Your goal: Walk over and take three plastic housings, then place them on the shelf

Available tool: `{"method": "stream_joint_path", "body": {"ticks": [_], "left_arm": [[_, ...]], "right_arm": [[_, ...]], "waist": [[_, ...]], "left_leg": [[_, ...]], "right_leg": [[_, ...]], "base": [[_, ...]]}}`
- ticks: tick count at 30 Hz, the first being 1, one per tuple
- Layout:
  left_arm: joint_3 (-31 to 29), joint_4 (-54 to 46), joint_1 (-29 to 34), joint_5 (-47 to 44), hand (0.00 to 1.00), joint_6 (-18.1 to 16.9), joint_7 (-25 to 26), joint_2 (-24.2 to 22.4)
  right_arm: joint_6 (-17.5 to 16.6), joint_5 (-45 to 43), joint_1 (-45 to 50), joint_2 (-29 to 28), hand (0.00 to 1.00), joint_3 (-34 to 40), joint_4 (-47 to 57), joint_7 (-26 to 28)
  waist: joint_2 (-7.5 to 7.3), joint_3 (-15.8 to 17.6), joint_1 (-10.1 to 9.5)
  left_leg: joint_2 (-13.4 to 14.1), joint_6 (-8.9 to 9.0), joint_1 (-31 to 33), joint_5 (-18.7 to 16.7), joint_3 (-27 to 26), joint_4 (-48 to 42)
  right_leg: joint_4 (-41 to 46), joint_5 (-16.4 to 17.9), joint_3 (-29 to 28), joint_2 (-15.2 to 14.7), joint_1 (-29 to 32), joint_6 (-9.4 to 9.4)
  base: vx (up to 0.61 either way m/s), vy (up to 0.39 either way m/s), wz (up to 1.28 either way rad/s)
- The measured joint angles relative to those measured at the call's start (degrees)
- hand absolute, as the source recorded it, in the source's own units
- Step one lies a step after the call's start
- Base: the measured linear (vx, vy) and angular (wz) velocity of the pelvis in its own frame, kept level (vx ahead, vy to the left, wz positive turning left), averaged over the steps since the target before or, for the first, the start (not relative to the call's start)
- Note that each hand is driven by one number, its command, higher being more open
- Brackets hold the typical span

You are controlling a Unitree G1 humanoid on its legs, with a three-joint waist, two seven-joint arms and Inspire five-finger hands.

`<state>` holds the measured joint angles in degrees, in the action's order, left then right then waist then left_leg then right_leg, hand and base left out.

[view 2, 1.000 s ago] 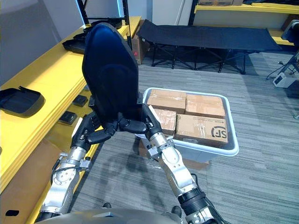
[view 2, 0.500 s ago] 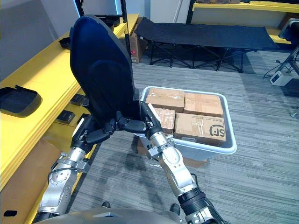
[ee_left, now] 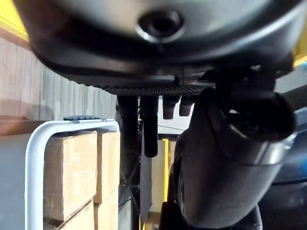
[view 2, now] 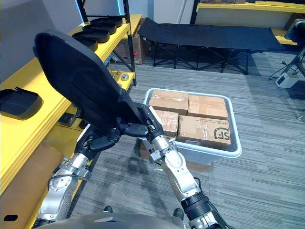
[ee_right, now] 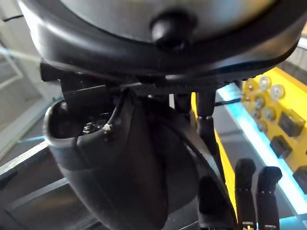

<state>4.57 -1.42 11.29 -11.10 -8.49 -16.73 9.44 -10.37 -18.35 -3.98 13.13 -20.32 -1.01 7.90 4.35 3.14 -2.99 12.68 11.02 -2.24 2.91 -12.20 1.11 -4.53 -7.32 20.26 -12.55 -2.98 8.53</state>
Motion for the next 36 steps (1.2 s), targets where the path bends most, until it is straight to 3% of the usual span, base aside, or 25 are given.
{"method": "stream_joint_path", "body": {"ticks": [6,12,21,29,36], "left_arm": [[0.0,-0.2,0.7,-6.6,1.00,-0.2,0.0,0.3],[-3.5,-0.4,2.3,-11.3,1.00,-0.3,-2.5,0.1],[-8.0,-1.2,2.8,-10.7,1.00,1.3,-5.1,0.3],[-10.8,-1.1,2.8,-24.1,1.00,0.7,-9.4,0.1],[-12.0,-2.6,2.1,-34.3,1.00,-1.8,-11.7,-4.6]], "right_arm": [[-0.6,0.1,0.0,-0.1,0.00,0.4,1.0,-3.2],[-5.3,0.0,-0.2,-3.6,0.00,5.1,1.4,-5.2],[-5.6,0.0,-0.3,-3.9,0.00,6.3,2.7,-6.0],[-5.6,0.0,-0.2,-3.9,0.00,6.6,2.7,-5.9],[-5.5,0.0,1.2,-4.7,0.00,6.5,2.7,-5.7]], "waist": [[0.01,0.0,0.01],[0.03,0.0,0.03],[0.19,0.0,-0.09],[0.44,0.1,-0.15],[0.51,0.1,-0.11]], "left_leg": [[0.0,-0.01,0.0,0.0,0.0,0.0],[0.0,-0.02,-0.1,0.0,0.0,0.0],[0.0,-0.04,-0.1,0.0,-0.2,0.0],[0.0,-0.06,-0.1,0.0,-0.2,0.0],[0.0,-0.07,-0.1,0.0,-0.1,0.0]], "right_leg": [[0.0,0.0,0.0,0.0,0.0,0.00],[0.0,0.0,0.0,0.0,0.0,0.00],[0.0,0.0,0.0,0.0,0.0,-0.03],[0.0,0.0,0.0,0.0,0.0,-0.03],[0.0,0.0,0.1,0.0,-0.1,-0.03]], "base": [[0.00,0.000,0.00],[0.00,0.000,0.00],[0.00,0.000,0.00],[0.00,0.000,0.00],[0.00,0.000,0.00]]}}
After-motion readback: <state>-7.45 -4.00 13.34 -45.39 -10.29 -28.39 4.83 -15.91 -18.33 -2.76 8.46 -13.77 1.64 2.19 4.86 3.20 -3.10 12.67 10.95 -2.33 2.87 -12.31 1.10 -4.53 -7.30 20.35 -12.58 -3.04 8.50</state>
